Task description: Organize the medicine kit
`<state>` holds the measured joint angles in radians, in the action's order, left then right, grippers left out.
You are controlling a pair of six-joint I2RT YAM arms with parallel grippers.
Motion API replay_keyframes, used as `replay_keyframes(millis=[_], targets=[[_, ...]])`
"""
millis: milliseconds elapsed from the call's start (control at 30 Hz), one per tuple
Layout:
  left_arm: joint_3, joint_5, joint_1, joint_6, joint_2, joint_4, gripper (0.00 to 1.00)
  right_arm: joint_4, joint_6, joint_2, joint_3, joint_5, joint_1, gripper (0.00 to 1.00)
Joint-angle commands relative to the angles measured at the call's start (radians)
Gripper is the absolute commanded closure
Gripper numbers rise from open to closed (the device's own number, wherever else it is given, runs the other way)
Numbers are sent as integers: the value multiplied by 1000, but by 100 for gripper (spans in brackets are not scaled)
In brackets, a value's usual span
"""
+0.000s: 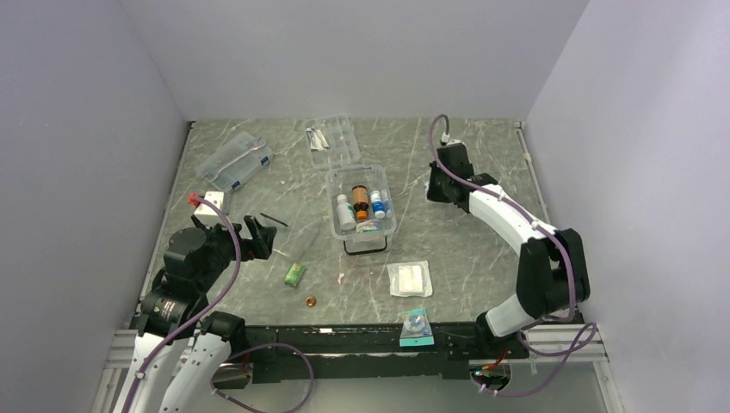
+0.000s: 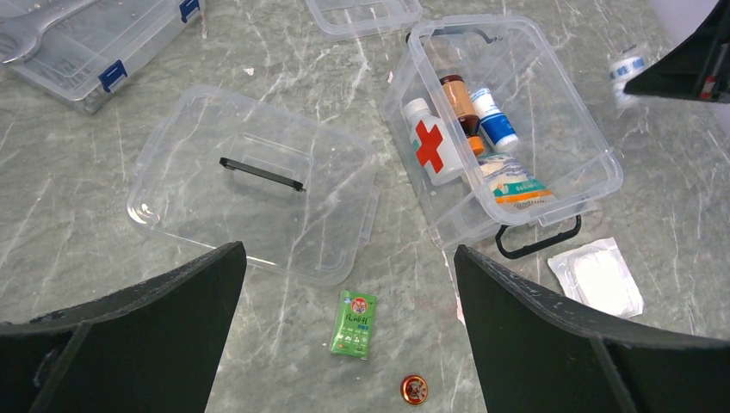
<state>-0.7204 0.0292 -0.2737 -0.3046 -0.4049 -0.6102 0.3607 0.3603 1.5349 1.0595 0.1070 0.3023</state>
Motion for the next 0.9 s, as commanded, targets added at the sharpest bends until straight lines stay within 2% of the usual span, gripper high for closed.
replay_keyframes(millis=[0, 133, 333, 633, 867], targets=[[-19, 0, 1, -4, 2, 29, 2, 19, 17, -100, 95, 59, 82, 90], [-20, 1, 1, -2, -1, 27, 1, 16, 21, -144, 148, 74, 170, 90], [-19, 0, 1, -2, 1, 27, 2, 16, 8, -151, 224, 16, 259, 89], [-19, 3, 1, -3, 2, 29, 1, 68, -15, -50, 306, -34, 368, 89], [-19, 8, 1, -2, 1, 30, 1, 43, 40, 58, 332, -42, 414, 88]])
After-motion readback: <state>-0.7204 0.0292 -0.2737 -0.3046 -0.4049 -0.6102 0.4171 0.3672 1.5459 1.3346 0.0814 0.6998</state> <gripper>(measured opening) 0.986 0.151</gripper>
